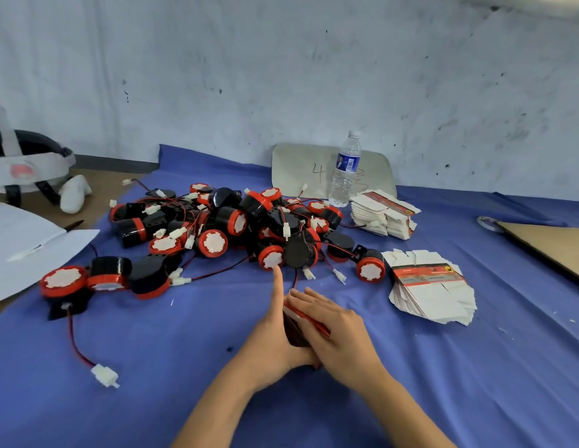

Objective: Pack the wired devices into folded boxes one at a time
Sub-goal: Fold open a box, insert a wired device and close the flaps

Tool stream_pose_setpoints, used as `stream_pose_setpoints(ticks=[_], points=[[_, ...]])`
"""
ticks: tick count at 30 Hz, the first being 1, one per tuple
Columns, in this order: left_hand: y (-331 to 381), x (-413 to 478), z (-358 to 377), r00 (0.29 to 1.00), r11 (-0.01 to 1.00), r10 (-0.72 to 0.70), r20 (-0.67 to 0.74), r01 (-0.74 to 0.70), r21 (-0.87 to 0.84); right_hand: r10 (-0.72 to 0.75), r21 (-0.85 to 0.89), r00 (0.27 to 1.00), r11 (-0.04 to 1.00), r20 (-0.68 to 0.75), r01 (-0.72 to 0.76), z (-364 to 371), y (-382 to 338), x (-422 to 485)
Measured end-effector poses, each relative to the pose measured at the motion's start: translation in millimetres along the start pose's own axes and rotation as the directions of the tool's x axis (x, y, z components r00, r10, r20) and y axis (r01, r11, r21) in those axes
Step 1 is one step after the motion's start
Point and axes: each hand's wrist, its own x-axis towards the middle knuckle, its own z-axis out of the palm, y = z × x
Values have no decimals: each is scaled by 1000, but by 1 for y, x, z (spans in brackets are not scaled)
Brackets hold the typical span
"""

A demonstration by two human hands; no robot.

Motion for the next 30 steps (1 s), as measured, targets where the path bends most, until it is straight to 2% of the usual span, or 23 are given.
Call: stream_pose_setpoints(ticks=[3,9,14,22,25,30], points=[[-1,1,-2,1000,999,-12,3,12,30,-12,-29,1000,999,24,13,-1,-2,1],[-5,2,-9,994,1000,-18,112,17,4,-17,-181,984,982,177,50,-2,-2,2],[-6,2,-9,995,999,-20,94,18,27,14,-343,964,936,265,80,-4,-1,-1],[-16,6,-14,996,982,31,83,-46,181,74,-509,949,855,307,98,-5,-13,-10],[-15,5,-15,997,992,9,76,-18,122,91,-592,938,795,334,133,0,-14,-12],[-18,5,-15,1000,999,4,24,-5,41,194,-484,875,873,443,51,-7,-14,2]])
